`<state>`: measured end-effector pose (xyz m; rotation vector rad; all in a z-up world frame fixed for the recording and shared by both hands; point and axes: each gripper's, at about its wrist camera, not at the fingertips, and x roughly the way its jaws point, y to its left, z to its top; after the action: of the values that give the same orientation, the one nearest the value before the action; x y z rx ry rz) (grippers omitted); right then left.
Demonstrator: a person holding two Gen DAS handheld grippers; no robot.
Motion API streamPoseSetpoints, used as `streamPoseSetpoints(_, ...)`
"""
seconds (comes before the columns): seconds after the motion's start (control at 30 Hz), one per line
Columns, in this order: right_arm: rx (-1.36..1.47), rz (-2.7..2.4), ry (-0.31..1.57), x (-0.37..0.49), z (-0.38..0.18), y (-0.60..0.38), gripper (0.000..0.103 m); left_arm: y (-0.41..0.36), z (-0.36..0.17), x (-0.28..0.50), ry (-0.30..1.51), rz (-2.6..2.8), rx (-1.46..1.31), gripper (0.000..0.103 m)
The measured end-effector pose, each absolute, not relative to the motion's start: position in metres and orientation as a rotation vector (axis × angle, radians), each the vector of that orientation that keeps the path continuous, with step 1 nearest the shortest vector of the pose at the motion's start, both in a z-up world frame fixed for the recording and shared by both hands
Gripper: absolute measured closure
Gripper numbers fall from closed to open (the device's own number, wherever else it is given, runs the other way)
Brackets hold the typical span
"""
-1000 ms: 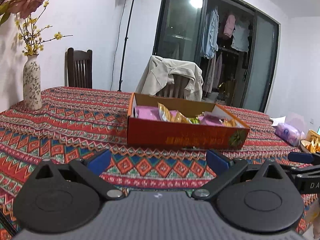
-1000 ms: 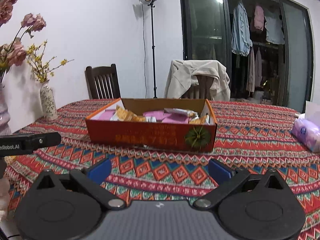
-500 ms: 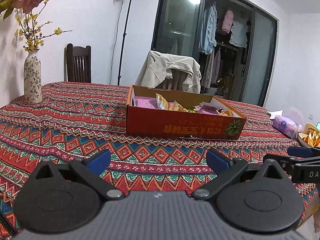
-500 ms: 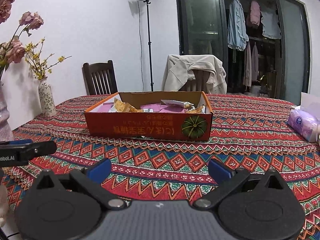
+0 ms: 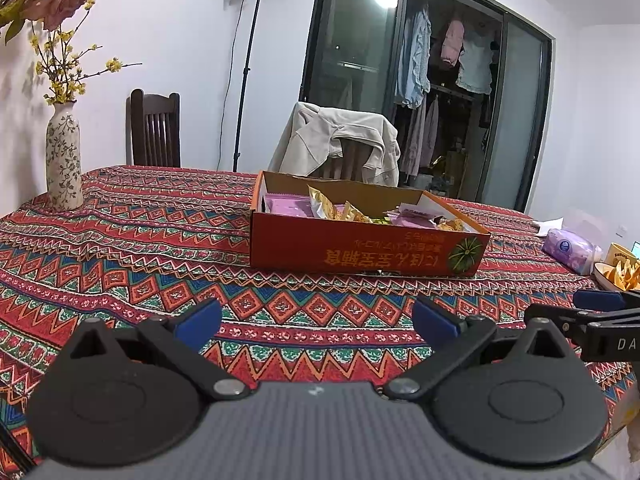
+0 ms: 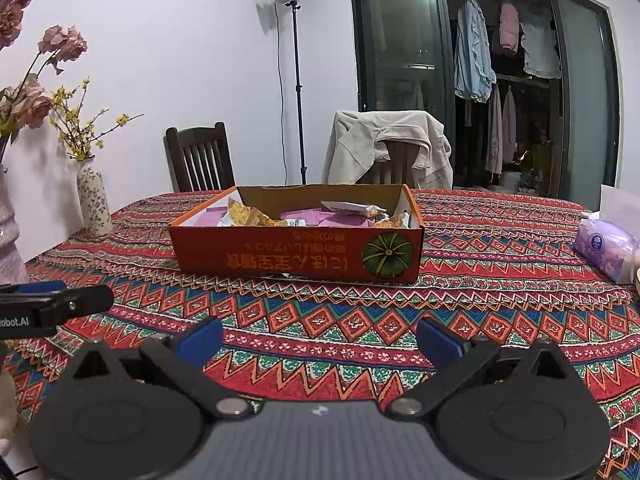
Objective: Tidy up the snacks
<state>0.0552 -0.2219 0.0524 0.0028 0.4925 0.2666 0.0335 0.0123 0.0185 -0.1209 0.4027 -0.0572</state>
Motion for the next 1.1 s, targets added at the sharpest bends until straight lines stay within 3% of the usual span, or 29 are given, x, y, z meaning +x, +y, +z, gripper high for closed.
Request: streamPoseSetpoints(1.1,0.003,0.268,0.493,0.0556,0.0524,-0.2224,0.000,0.0103,0.0170,0.0340,0.413,-0.067,-0.119,0.000)
